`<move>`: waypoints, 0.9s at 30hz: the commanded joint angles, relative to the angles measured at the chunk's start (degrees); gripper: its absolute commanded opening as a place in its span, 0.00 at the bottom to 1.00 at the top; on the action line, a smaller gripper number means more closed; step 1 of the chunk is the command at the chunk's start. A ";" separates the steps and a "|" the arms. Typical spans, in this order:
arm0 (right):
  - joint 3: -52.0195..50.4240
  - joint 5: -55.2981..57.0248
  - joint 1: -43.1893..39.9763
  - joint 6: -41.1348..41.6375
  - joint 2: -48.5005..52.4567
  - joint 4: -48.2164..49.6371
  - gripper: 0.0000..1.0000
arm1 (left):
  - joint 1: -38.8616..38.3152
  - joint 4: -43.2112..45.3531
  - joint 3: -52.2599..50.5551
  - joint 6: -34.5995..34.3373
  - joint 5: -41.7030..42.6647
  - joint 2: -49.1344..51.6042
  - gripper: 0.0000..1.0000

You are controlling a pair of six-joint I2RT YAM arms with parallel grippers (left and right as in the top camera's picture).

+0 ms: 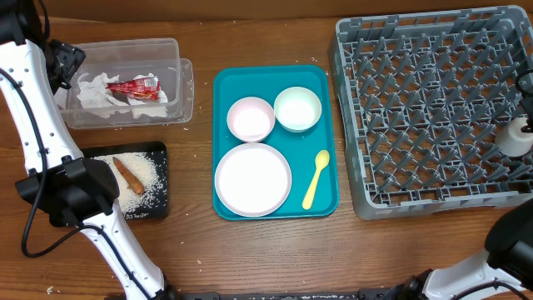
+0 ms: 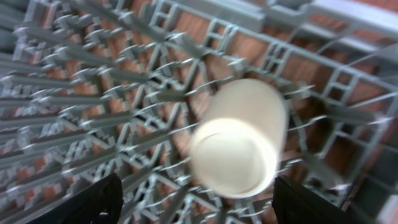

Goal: Sort waste into correct bins and load items into the dishwasher
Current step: 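Carry the cup right and place it in the dish rack, then move the right gripper back left over the pink bowl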

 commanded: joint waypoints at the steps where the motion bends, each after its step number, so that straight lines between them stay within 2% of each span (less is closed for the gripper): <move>1: 0.57 -8.57 3.10 -0.52 -6.93 0.92 0.79 | -0.35 0.09 0.00 0.22 0.04 -0.24 1.00; 7: 0.57 -19.96 15.47 -8.15 -12.07 4.66 0.78 | -0.35 0.09 0.00 0.22 0.04 -0.24 1.00; 13: -0.17 -20.24 36.81 -8.17 -8.90 10.64 0.79 | -0.35 0.09 0.00 0.22 0.04 -0.24 1.00; 14: -0.26 -20.26 39.41 -8.15 -8.07 11.76 0.82 | -0.35 0.09 0.00 0.22 0.04 -0.24 1.00; 16: -0.26 -20.26 44.68 -8.15 -6.08 13.86 1.00 | -0.35 0.09 0.00 0.22 0.04 -0.24 1.00; 21: -0.26 -20.13 57.02 -8.79 0.46 16.74 1.00 | -0.35 0.09 0.00 0.22 0.04 -0.24 1.00; 27: -0.26 -16.09 66.34 -8.04 7.10 18.10 1.00 | -0.35 0.09 0.00 0.22 0.04 -0.24 1.00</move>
